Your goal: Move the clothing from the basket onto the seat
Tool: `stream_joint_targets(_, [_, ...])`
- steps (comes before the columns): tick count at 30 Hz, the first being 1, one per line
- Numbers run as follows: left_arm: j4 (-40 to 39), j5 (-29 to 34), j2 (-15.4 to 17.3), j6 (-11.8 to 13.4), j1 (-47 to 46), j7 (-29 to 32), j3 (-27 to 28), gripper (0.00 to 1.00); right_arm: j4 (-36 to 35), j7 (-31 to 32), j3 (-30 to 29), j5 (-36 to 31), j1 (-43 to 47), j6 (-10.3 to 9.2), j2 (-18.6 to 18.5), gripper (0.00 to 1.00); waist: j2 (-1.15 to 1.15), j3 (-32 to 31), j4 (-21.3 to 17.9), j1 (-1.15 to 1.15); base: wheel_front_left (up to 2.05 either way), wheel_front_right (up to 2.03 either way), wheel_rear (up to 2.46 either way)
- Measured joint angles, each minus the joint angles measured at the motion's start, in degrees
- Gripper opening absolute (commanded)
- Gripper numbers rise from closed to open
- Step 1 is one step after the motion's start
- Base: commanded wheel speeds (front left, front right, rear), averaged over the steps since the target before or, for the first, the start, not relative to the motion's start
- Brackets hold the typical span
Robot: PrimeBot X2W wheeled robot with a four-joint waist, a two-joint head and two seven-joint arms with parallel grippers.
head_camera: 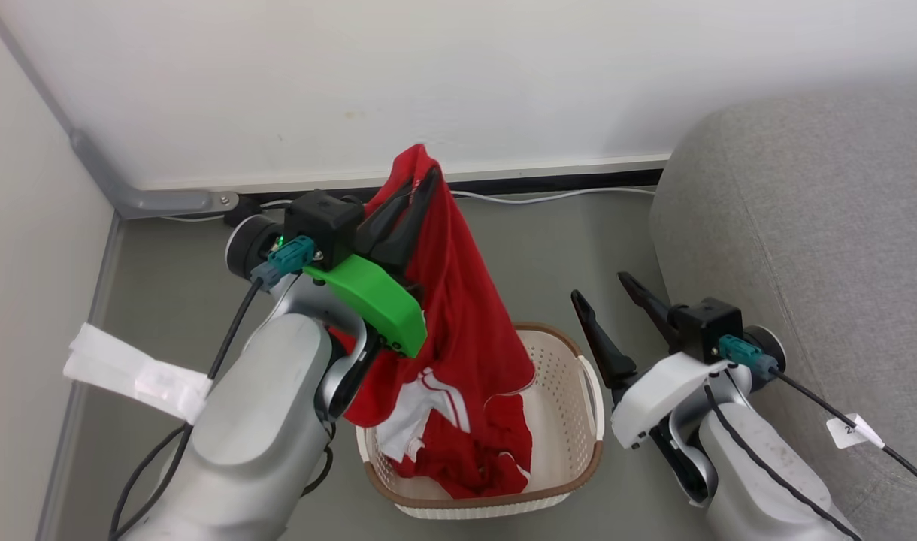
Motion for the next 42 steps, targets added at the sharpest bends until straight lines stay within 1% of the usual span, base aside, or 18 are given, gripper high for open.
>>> stream_joint_targets(5, [-1.64, 0.14, 0.0, 0.02, -0.77, 1.2, -0.54, 0.0, 1.18, 0.0, 0.46, 0.02, -1.47, 0.33, -0.09, 1.0, 0.0, -0.15, 1.01, 0.0, 0.0, 0.0, 0.0])
stream_joint_targets(7, [-2.71, 0.2, -0.02, 0.92, -0.88, 1.16, 0.32, 0.0, 1.83, 0.0, 1.01, 0.03, -1.99, 0.33, -0.14, 1.0, 0.0, -0.21, 1.28, 0.0, 0.0, 0.0, 0.0])
stream_joint_targets(16, [-5.79, 0.69, 0.26, 2.53, -2.85, 1.68, 2.05, 0.0, 3.14, 0.0, 1.74, 0.83, -2.64, 0.41, -0.19, 1.0, 0.0, -0.35, 2.23, 0.0, 0.0, 0.0, 0.0])
stream_joint_targets(23, [-7.71, 0.63, 0.2, 2.53, -2.84, 3.6, 0.6, 0.0, 4.53, 0.0, 3.31, 1.24, -4.94, 0.58, -0.21, 1.0, 0.0, -0.05, 2.45, 0.0, 0.0, 0.0, 0.0])
stream_joint_targets(29, [-9.6, 0.11, 0.11, 2.49, -2.81, 5.31, -1.86, 0.0, 6.71, 0.01, 5.23, 0.53, -8.23, 0.85, -0.44, 1.0, 0.0, 0.78, 3.2, 0.0, 0.0, 0.0, 0.0])
stream_joint_targets(33, [-10.56, -0.01, 0.08, 2.47, -2.8, 5.89, -2.97, 0.0, 8.1, 0.63, 8.44, -0.23, -10.15, 0.86, -0.66, 1.0, 0.0, 1.35, 4.09, 0.0, 0.0, 0.0, 0.0])
stream_joint_targets(38, [-11.65, -0.44, 0.08, 2.45, -2.79, 6.45, -4.25, 0.0, 9.44, 1.53, 15.43, -0.11, -11.28, 0.86, -0.46, 1.0, 0.0, 1.85, 5.36, 0.0, 0.0, 0.0, 0.0])
stream_joint_targets(42, [-12.78, -0.88, 0.09, 2.37, -2.79, 6.8, -5.7, 0.0, 10.67, 1.53, 17.08, 0.88, -12.2, 0.92, -0.6, 1.0, 0.0, 2.02, 6.29, 0.0, 0.0, 0.0, 0.0])
